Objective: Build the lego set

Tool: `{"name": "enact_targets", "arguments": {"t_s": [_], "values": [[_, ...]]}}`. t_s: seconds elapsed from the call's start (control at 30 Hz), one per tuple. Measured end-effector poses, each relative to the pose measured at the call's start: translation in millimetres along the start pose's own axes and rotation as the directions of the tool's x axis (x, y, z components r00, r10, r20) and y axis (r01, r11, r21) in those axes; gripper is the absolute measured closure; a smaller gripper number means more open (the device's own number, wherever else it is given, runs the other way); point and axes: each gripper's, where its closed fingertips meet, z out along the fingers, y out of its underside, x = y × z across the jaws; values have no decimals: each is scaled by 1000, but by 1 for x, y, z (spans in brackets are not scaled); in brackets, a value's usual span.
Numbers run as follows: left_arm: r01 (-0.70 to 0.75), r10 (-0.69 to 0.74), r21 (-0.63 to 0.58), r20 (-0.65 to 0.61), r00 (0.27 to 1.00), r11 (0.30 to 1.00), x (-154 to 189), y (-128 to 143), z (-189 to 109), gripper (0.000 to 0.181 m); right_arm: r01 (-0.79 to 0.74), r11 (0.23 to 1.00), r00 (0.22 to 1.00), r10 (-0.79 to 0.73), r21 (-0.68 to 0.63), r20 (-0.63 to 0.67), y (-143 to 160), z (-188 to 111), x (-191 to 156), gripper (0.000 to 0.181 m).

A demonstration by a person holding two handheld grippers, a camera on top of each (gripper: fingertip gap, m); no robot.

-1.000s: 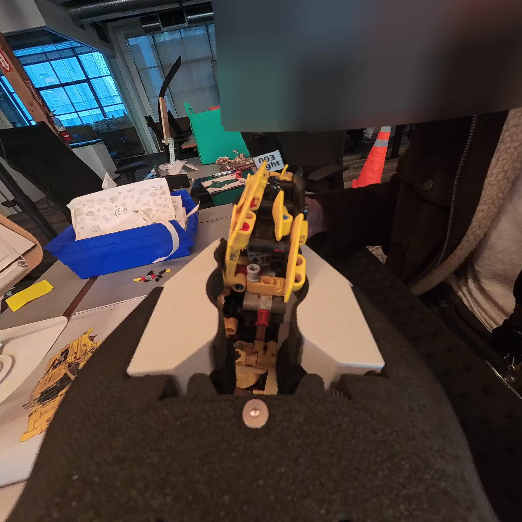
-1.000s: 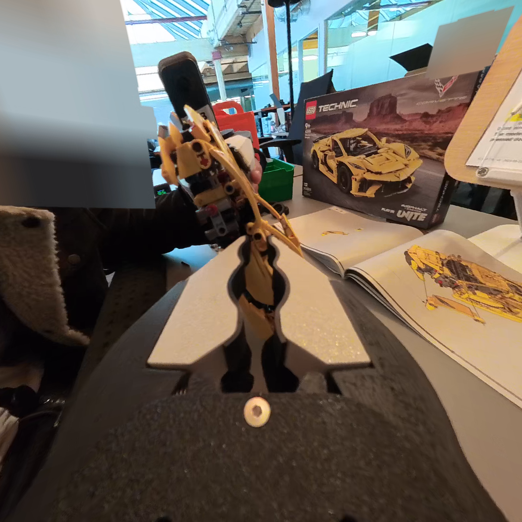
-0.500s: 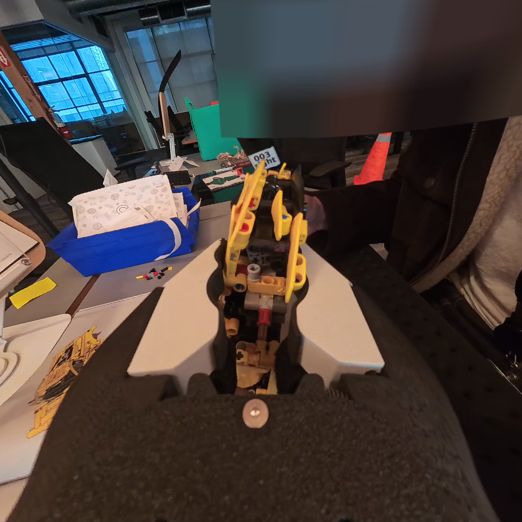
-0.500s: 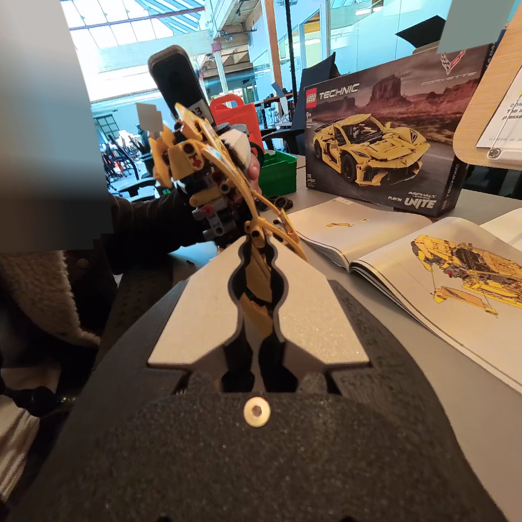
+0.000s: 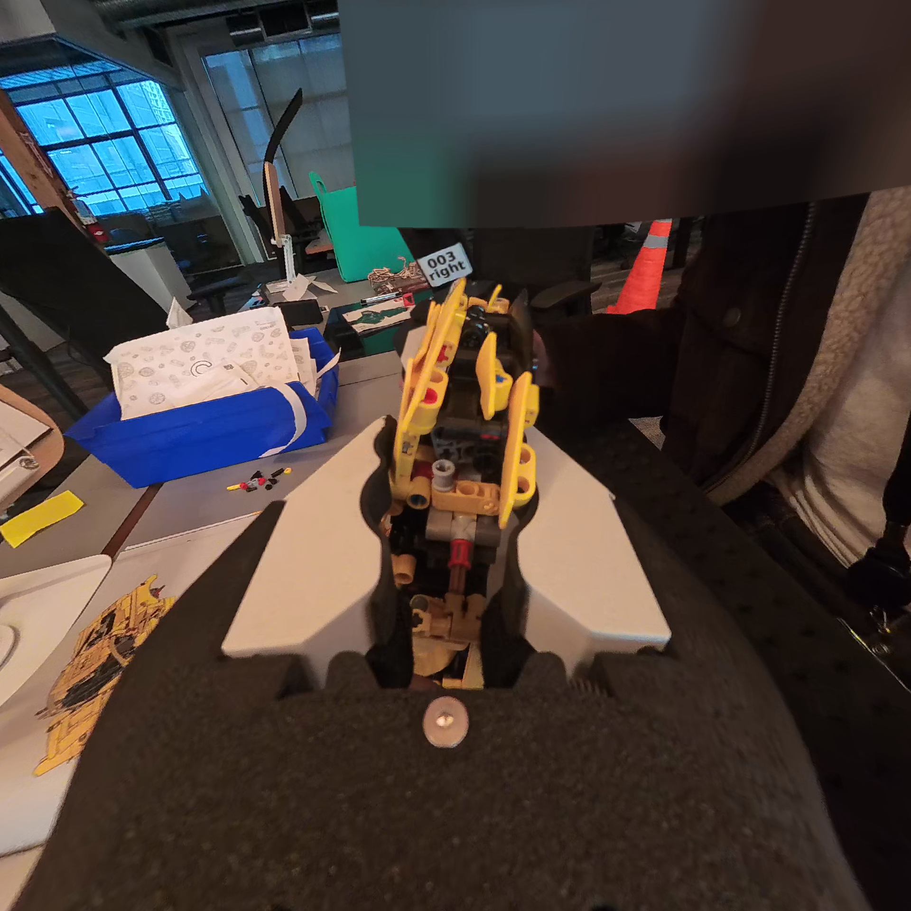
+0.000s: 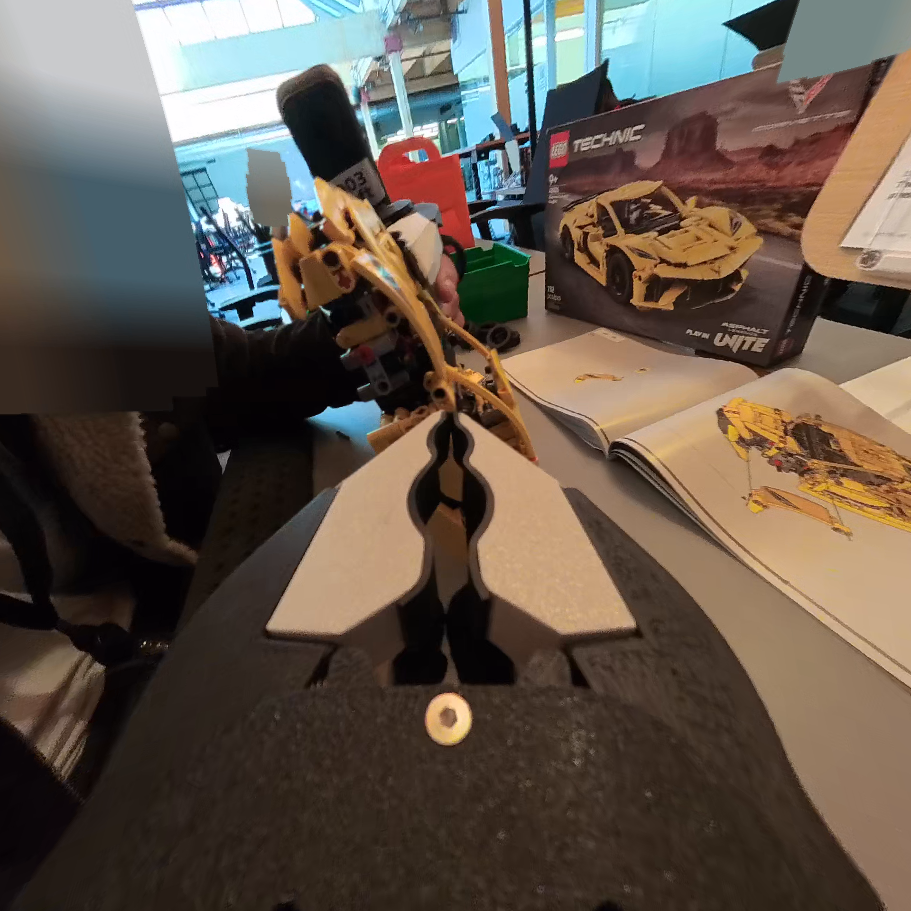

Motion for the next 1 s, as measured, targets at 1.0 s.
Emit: {"name": "enact_targets", "arguments": {"t_s": [1.0], "values": [[-61, 60, -22, -37, 997, 998, 14, 3, -2, 136, 103, 989, 993, -109, 107, 54, -26, 7, -29, 150]]}}
